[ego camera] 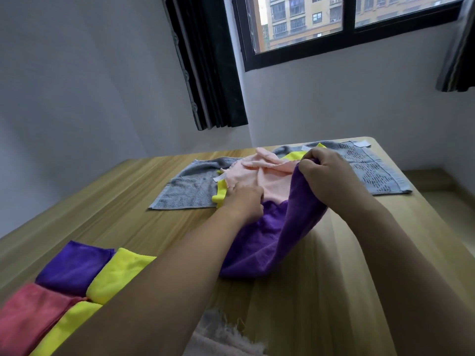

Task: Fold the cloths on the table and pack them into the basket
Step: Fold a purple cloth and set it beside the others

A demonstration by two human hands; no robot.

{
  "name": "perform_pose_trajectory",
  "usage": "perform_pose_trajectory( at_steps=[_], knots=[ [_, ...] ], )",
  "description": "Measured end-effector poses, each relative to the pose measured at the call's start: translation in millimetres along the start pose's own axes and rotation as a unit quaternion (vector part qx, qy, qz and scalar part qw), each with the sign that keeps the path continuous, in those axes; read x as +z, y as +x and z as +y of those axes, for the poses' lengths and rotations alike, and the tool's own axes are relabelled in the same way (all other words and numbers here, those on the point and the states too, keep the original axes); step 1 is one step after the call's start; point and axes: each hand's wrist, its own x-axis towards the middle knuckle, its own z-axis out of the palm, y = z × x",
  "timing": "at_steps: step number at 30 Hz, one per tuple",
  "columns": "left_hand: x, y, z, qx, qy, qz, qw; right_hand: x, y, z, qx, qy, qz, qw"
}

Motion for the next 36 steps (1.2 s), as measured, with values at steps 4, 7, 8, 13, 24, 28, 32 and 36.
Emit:
perform_pose_trajectory(
  at_steps=[4, 7, 8, 13, 24, 28, 32, 36],
  knots=[
    [-6.6, -5.6, -7.5, -0.018, -0.015, 0.044, 0.999, -1.3, 0.0, -0.2, 0.002, 0.022, -0.004, 1.000],
    [-24.6, -7.5, -25.1, -0.114, -0.177, 0.080, 0.974, -3.5, -1.5, -3.2, -0.009, 0.034, 0.000, 0.999],
    [-32.4, -8.0, -31.9, -0.143, -0.206, 0.109, 0.962, -5.1, -2.3, -4.7, -0.013, 0.047, 0.007, 0.999],
    [-47.5, -17.1, -40.5, -0.114, -0.195, 0.122, 0.967, -5.9, -5.7, -12.6, -0.042, 0.111, 0.013, 0.993],
    [2.6, 4.1, 9.5, -0.068, -0.365, -0.072, 0.926, -7.2, -0.9, -4.8, -0.017, 0.032, -0.027, 0.999],
    [9.5, 12.3, 11.2, -0.076, -0.352, -0.049, 0.932, -5.8, -0.8, -5.3, -0.004, 0.015, -0.034, 0.999],
    [10.5, 16.5, 18.2, -0.090, -0.300, -0.048, 0.948, -6.4, -1.1, -6.8, 0.002, -0.003, -0.039, 0.999],
    [0.7, 11.9, 27.6, -0.092, -0.259, -0.011, 0.962, -7.9, -3.0, -10.1, 0.010, -0.002, -0.044, 0.999]
  ],
)
